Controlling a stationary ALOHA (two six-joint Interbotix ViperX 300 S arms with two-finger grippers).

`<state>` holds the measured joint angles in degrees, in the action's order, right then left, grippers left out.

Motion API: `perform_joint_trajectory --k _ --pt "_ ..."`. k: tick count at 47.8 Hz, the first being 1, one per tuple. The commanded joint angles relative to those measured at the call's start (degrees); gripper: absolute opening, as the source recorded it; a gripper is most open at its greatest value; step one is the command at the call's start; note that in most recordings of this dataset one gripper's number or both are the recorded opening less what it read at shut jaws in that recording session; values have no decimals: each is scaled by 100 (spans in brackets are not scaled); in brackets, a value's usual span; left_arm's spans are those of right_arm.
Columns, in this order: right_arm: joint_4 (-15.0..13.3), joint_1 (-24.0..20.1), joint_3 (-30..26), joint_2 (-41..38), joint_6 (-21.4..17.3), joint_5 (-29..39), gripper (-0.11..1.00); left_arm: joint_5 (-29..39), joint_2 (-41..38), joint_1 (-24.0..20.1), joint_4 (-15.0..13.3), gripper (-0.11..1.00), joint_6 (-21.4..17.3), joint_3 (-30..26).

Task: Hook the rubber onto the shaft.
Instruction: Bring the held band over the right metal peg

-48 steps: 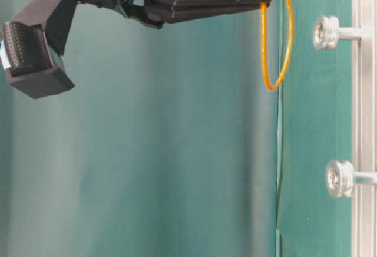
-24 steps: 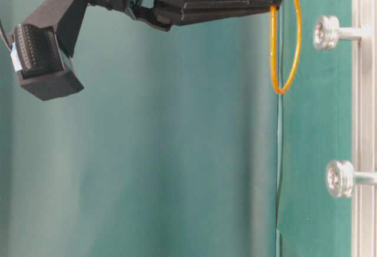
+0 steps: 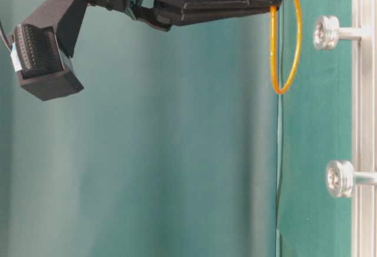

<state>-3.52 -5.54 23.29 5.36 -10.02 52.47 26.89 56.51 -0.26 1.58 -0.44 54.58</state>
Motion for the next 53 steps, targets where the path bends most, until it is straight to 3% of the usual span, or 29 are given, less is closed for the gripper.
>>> perform_joint_trajectory --k 1,53 --pt "18 9 -53 62 -9 -35 7 -26 -53 -9 9 0 9 -176" --pt "237 -185 -53 -35 -9 -220 7 -26 -53 -9 9 0 0 -185"
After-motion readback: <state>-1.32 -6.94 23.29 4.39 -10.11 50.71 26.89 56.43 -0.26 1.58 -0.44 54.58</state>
